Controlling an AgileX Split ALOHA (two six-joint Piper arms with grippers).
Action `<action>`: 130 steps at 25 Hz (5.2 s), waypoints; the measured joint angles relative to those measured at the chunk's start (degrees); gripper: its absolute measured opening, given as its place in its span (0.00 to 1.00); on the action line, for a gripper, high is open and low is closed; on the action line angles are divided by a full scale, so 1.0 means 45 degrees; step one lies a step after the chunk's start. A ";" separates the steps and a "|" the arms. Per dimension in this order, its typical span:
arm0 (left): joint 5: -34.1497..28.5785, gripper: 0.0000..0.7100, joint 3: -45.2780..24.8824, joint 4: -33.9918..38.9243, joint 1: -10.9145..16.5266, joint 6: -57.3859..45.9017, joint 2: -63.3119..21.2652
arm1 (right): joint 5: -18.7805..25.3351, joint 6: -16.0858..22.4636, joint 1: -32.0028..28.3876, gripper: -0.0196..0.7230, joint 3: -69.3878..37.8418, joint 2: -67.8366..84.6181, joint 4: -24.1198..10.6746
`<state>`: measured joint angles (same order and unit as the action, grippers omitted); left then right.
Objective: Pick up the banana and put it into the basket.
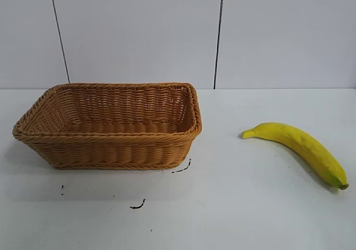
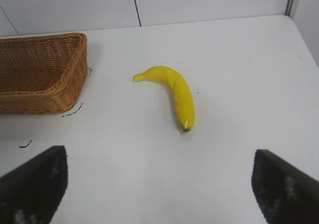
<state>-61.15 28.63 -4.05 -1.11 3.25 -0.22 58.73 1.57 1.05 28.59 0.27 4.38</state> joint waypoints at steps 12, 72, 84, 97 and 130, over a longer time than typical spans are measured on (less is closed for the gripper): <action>0.0000 0.98 0.0000 0.0000 0.0000 0.0000 0.0000 | 0.0166 0.0094 0.0000 0.96 0.1673 -0.4653 -0.0046; 0.0013 0.98 0.0000 0.0000 0.0000 0.0000 0.0000 | -0.1709 -0.4673 0.0000 0.96 1.2279 -2.7494 0.0430; 0.0013 0.98 0.0000 0.0000 0.0000 0.0000 0.0000 | -0.2001 -0.4182 0.0000 0.92 1.2279 -2.7882 0.0124; 0.0008 0.98 0.0000 0.0000 0.0000 0.0000 0.0000 | -0.0452 -0.3425 0.0000 0.42 1.3212 -2.7787 -0.0637; 0.0008 0.98 0.0000 0.0000 0.0000 0.0000 0.0000 | 0.1948 -0.2967 0.4232 0.42 1.7060 -2.5653 -0.1198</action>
<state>-61.12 28.63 -4.05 -1.11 3.25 -0.22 67.50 -11.78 20.09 105.36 -115.16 -1.01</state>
